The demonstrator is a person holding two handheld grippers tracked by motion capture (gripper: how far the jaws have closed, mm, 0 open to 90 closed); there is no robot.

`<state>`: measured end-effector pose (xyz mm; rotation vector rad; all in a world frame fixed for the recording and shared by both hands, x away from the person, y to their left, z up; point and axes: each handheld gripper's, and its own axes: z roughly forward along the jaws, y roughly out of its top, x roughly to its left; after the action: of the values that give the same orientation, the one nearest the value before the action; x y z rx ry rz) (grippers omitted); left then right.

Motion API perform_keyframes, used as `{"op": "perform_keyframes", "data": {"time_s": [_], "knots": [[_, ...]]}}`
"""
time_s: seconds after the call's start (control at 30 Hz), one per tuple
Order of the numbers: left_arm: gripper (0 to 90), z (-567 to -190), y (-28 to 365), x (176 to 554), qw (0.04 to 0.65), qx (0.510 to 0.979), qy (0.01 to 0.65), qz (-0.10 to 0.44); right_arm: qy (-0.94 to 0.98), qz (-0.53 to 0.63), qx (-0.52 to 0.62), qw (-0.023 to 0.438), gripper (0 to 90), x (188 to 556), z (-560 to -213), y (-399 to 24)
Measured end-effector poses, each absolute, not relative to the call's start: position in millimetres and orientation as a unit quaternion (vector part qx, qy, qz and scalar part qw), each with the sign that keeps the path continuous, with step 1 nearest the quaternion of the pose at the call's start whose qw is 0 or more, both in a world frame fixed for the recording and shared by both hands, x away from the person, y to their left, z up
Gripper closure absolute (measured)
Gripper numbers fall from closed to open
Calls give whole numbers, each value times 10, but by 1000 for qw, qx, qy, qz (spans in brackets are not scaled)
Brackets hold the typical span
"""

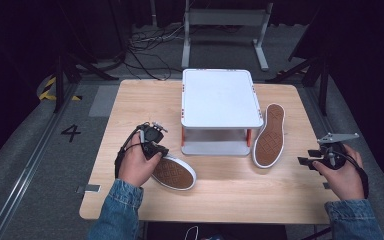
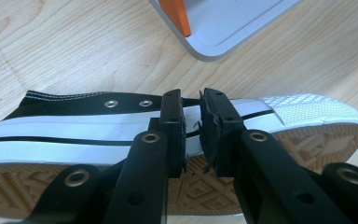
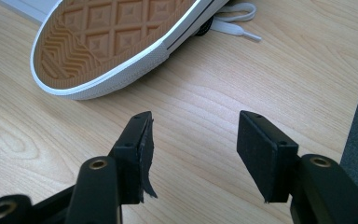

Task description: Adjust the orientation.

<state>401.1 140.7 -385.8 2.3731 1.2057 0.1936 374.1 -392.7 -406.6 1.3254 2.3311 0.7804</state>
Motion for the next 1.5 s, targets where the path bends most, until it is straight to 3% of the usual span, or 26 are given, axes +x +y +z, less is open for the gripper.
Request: {"op": "perform_keyframes", "data": {"time_s": [0.37,0.73,0.9,1.13,1.27,1.4,1.43,1.47,1.5], "knots": [[790,-3773,1686,3801,240,856,455,55,830,276,455,170,469,3840,-4048,-3831],[734,-3753,1977,3491,231,849,474,40,835,281,441,169,468,3924,-4015,-3714],[702,-3757,2095,3302,182,850,494,28,838,280,439,168,467,3933,-4022,-3694],[737,-3924,2177,3246,91,854,512,-3,838,280,439,166,456,3941,-4033,-3671],[763,-3977,2210,3272,100,849,519,-20,837,280,440,164,453,3949,-4046,-3664],[584,-3891,2243,3263,104,854,510,6,838,280,441,160,452,3956,-4074,-3674],[584,-3846,2251,3257,110,860,498,26,838,280,441,159,452,3956,-4078,-3677],[396,-3814,2250,3249,115,867,482,51,837,281,441,160,449,3949,-4078,-3684],[318,-3772,2247,3251,116,867,480,66,837,280,442,162,446,3945,-4074,-3686]]}}
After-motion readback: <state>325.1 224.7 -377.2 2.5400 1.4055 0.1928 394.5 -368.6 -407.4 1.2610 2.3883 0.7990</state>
